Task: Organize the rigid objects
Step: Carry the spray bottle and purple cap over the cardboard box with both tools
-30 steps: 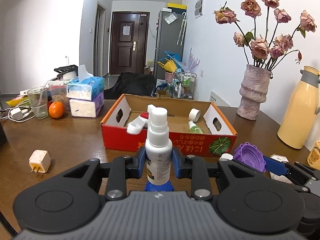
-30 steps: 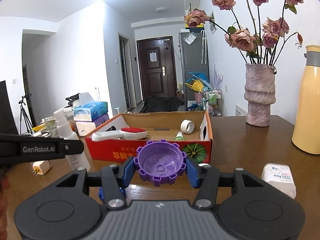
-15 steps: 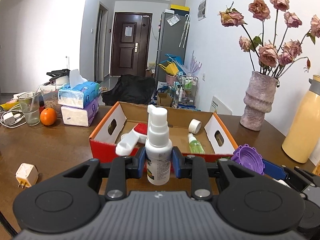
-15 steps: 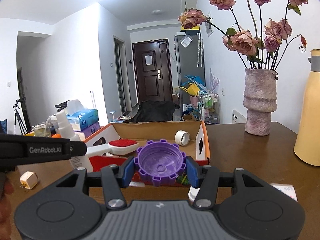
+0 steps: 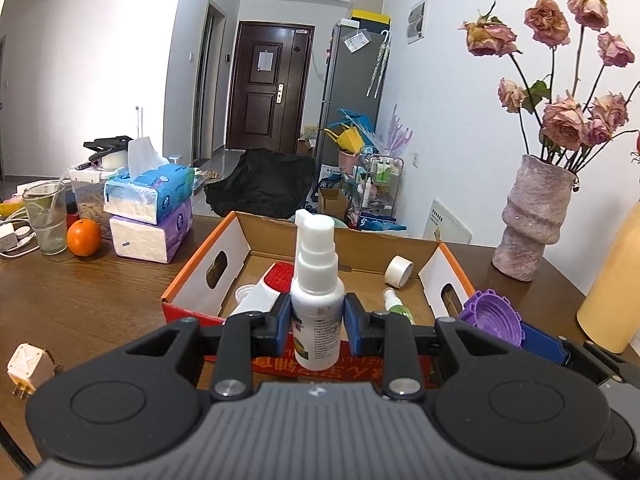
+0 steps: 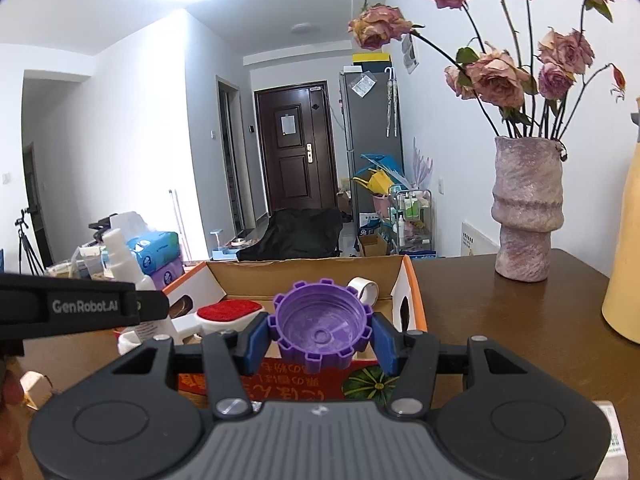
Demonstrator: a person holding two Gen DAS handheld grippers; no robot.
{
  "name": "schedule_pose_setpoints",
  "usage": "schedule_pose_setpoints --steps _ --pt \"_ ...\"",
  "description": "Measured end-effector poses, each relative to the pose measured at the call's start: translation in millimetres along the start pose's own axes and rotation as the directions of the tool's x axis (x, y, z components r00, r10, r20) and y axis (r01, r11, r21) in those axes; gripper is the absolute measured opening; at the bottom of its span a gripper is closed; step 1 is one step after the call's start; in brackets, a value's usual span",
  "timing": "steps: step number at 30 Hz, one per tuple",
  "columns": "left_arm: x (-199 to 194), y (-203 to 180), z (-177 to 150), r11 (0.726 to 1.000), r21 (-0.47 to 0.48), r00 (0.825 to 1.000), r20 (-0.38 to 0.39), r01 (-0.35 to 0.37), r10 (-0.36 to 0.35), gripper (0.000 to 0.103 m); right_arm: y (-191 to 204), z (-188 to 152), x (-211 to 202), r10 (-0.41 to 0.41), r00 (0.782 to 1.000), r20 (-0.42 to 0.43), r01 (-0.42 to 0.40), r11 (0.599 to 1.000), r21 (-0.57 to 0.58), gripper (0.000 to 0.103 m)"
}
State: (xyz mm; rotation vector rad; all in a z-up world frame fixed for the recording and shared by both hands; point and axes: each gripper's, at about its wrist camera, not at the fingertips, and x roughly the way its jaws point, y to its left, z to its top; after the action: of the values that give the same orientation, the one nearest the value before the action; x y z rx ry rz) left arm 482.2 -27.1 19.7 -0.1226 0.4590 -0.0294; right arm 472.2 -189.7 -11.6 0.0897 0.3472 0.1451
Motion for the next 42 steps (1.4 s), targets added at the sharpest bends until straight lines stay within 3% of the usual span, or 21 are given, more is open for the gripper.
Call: schedule_pose_setpoints --steps 42 --pt "100 -7 36 1.000 0.013 1.000 -0.015 -0.013 0.014 0.028 -12 19 95 -0.023 0.999 -0.040 0.022 1.000 -0.019 0.053"
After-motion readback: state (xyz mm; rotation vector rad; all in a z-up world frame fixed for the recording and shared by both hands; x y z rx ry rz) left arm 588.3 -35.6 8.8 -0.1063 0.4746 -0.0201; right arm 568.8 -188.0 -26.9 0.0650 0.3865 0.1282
